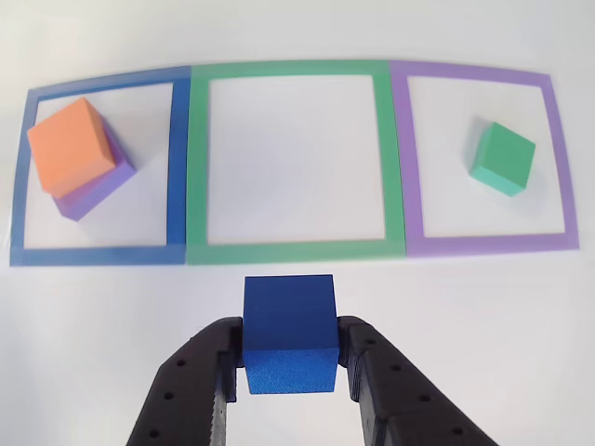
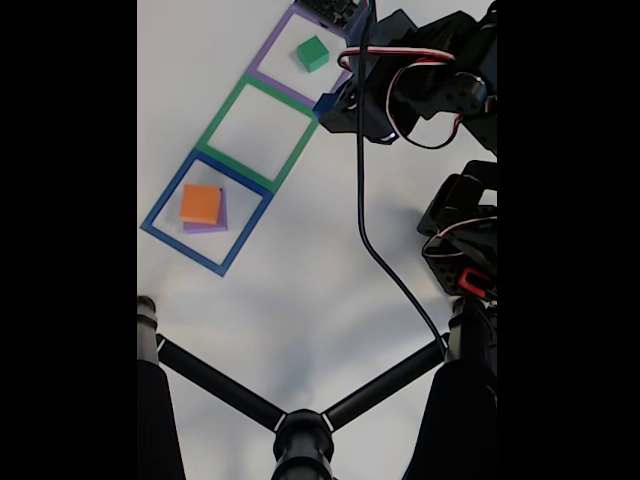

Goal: Tower of hanoi

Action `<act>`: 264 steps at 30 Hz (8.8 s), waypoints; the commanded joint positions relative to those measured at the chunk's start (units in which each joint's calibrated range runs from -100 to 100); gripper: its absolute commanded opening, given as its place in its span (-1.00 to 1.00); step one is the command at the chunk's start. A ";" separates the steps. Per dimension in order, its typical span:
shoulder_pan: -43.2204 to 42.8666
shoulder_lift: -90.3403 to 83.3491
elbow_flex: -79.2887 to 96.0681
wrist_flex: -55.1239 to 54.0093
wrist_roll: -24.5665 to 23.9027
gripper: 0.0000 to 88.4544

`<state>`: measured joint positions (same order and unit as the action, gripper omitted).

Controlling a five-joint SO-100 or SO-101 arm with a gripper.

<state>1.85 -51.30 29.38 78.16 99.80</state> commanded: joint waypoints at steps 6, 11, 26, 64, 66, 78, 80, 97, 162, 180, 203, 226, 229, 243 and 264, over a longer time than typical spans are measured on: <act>0.56 -2.62 31.82 -41.29 0.20 -1.00; 0.40 2.34 47.45 -68.81 0.20 -1.00; 1.01 33.83 57.45 -115.99 0.20 -1.00; 1.85 71.25 46.00 -144.65 0.20 -0.79; 2.16 71.33 46.00 -144.65 0.20 -0.67; 2.31 56.27 48.00 -135.02 0.20 -0.46; 2.77 50.18 47.63 -128.46 0.20 -0.45; 8.94 3.63 18.83 -35.62 0.20 -1.00; 31.13 49.30 48.00 -127.57 0.20 -0.29; 31.51 70.05 34.82 -137.04 0.20 -0.29; 29.15 77.10 29.73 -138.58 0.20 -0.54; 27.47 55.07 32.19 -114.46 0.20 -0.87; 27.01 42.41 31.55 -98.43 0.20 -0.88; 15.96 10.76 -11.43 -4.95 0.20 -0.90; -5.85 7.15 -30.24 18.61 0.20 -0.91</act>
<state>-0.58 -42.40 -2.88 98.50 99.41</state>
